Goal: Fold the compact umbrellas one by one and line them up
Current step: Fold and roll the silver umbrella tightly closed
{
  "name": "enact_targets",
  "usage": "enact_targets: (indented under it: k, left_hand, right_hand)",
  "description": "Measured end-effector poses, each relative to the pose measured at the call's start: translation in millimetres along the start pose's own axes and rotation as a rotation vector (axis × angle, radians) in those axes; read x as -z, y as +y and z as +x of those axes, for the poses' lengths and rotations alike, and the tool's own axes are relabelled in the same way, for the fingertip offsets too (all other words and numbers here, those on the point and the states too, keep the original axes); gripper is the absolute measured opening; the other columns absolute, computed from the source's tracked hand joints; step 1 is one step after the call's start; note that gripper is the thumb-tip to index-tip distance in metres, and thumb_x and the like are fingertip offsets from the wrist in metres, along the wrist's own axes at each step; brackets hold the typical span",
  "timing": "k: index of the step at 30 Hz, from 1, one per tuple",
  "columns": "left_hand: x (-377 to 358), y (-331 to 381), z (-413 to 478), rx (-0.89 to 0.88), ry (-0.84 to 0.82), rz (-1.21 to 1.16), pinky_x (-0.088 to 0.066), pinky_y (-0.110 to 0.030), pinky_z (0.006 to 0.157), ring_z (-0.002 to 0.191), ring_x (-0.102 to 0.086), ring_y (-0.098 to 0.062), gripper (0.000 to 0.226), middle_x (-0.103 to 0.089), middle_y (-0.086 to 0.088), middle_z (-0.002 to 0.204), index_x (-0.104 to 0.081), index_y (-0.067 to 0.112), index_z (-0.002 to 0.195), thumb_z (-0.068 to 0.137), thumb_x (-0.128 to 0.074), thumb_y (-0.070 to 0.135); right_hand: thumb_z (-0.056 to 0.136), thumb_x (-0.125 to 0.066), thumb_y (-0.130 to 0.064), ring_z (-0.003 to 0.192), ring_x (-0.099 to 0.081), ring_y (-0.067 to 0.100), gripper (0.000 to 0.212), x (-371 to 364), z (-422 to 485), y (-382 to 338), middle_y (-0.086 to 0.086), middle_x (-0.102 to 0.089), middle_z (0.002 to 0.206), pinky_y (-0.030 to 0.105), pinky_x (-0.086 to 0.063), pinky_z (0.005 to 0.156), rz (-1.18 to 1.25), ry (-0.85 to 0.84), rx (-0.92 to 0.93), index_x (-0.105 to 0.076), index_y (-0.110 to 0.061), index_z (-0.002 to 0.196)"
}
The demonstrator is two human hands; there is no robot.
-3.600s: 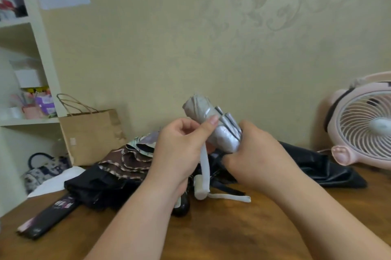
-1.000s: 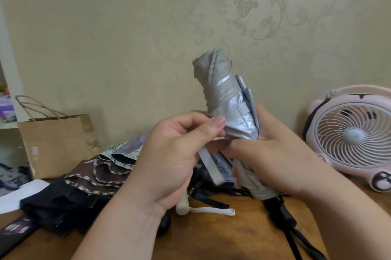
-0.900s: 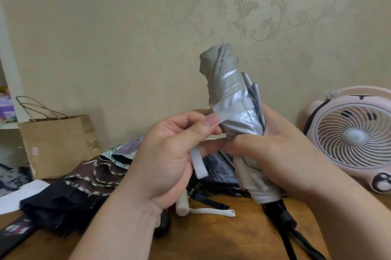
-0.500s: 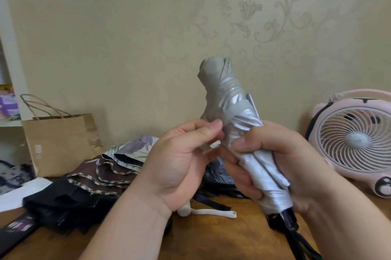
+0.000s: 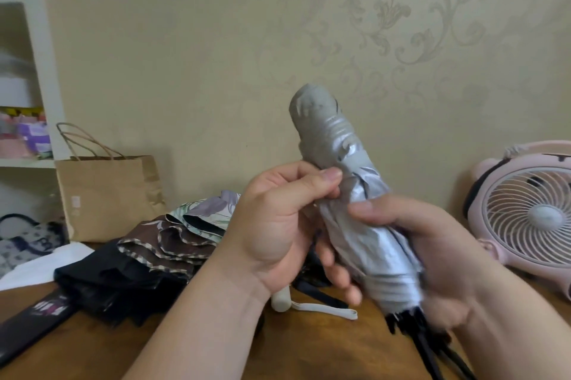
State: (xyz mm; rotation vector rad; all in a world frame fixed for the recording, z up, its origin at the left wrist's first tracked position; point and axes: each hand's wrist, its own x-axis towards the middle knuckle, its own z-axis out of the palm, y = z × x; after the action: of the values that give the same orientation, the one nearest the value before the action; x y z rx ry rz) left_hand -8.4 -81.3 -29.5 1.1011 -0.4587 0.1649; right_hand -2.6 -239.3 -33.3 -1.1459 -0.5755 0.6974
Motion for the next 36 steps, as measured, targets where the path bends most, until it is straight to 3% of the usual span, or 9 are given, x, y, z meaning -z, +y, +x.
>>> enact_targets:
  k: [2, 4, 7, 11, 17, 24, 29, 32, 36]
  left_hand:
    - [6.5, 2.0, 5.5, -0.148, 0.161, 0.159, -0.054, -0.034, 0.064, 0.062, -0.063, -0.024, 0.02, -0.064, -0.014, 0.066, -0.067, 0.012, 0.057, 0.072, -0.081, 0.01]
    - [9.1, 3.4, 7.3, -0.281, 0.291, 0.365, -0.055, -0.047, 0.076, 0.075, -0.065, -0.028, 0.017, -0.066, -0.02, 0.07, -0.071, 0.016, 0.057, 0.071, -0.08, 0.02]
    - [2.5, 8.5, 0.7, -0.33, 0.267, 0.456, -0.057, -0.048, 0.076, 0.076, -0.068, -0.025, 0.018, -0.07, -0.015, 0.071, -0.074, 0.019, 0.06, 0.075, -0.077, 0.028]
    - [-3.3, 19.9, -5.6, -0.196, 0.119, 0.223, -0.058, -0.031, 0.073, 0.075, -0.069, -0.02, 0.018, -0.072, -0.011, 0.075, -0.076, 0.013, 0.063, 0.076, -0.076, 0.026]
    - [-1.6, 23.6, -5.0, -0.121, 0.05, 0.065, -0.062, -0.032, 0.075, 0.071, -0.07, -0.022, 0.021, -0.07, -0.015, 0.072, -0.075, 0.006, 0.062, 0.074, -0.069, 0.022]
    - [1.3, 26.3, -5.0, -0.132, 0.023, 0.005, -0.06, -0.03, 0.069, 0.07, -0.069, -0.021, 0.022, -0.068, -0.015, 0.072, -0.07, 0.004, 0.06, 0.077, -0.068, 0.017]
    - [2.0, 29.6, -7.1, -0.149, 0.007, 0.067, -0.06, -0.032, 0.068, 0.069, -0.07, -0.023, 0.02, -0.07, -0.017, 0.072, -0.07, 0.003, 0.061, 0.076, -0.069, 0.017]
    - [0.1, 30.6, -8.0, -0.166, 0.025, 0.143, -0.059, -0.03, 0.063, 0.067, -0.069, -0.022, 0.021, -0.069, -0.015, 0.07, -0.07, 0.005, 0.059, 0.074, -0.07, 0.019]
    - [0.5, 25.9, -6.7, -0.207, 0.1, 0.273, -0.061, -0.047, 0.076, 0.074, -0.068, -0.031, 0.02, -0.068, -0.018, 0.074, -0.073, 0.011, 0.059, 0.073, -0.08, 0.023]
  right_hand:
    - [0.07, -0.08, -0.029, 0.061, -0.066, 0.023, 0.036, -7.4, -1.2, 1.6, 0.009, -0.07, 0.075, 0.037, -0.057, 0.056, -0.526, 0.401, 0.06, -0.064, -0.012, 0.097]
    - [0.071, -0.083, -0.039, 0.063, -0.068, 0.007, 0.042, -17.2, 1.6, 10.2, -0.012, -0.072, 0.078, 0.031, -0.058, 0.06, -0.996, 0.717, 0.197, -0.052, -0.037, 0.1]
    - [0.073, -0.08, -0.045, 0.071, -0.066, 0.004, 0.042, -27.2, 12.9, 26.8, -0.015, -0.067, 0.085, 0.032, -0.057, 0.062, -1.141, 0.848, 0.432, -0.047, -0.04, 0.099]
    - [0.08, -0.079, -0.025, 0.05, -0.056, 0.009, 0.023, -26.3, 14.4, 23.8, -0.004, -0.065, 0.067, 0.023, -0.048, 0.046, -0.845, 0.704, 0.457, -0.06, -0.022, 0.092]
    - [0.074, -0.072, -0.016, 0.045, -0.017, 0.015, 0.035, -23.1, 7.7, 16.3, 0.006, -0.023, 0.056, 0.018, -0.021, 0.044, -0.345, 0.346, 0.278, -0.037, -0.015, 0.07]
    - [0.073, -0.07, -0.013, 0.033, -0.025, 0.008, 0.029, -17.8, 2.7, 12.4, 0.003, -0.027, 0.054, 0.011, -0.02, 0.036, -0.045, 0.071, 0.223, -0.041, -0.015, 0.074]
    - [0.091, -0.063, -0.012, 0.039, -0.034, 0.006, 0.023, 5.6, 3.7, 12.2, 0.002, -0.03, 0.063, 0.016, -0.024, 0.033, 0.201, -0.283, 0.054, -0.041, -0.014, 0.087]
    - [0.09, -0.067, -0.015, 0.042, -0.032, 0.009, 0.029, 13.3, 1.2, 9.5, 0.007, -0.029, 0.065, 0.017, -0.027, 0.035, 0.149, -0.285, 0.024, -0.038, -0.013, 0.094]
    - [0.076, -0.08, -0.029, 0.043, -0.047, 0.022, 0.037, 2.5, 0.9, 8.5, 0.019, -0.043, 0.065, 0.025, -0.041, 0.044, -0.233, 0.039, 0.182, -0.055, -0.003, 0.086]
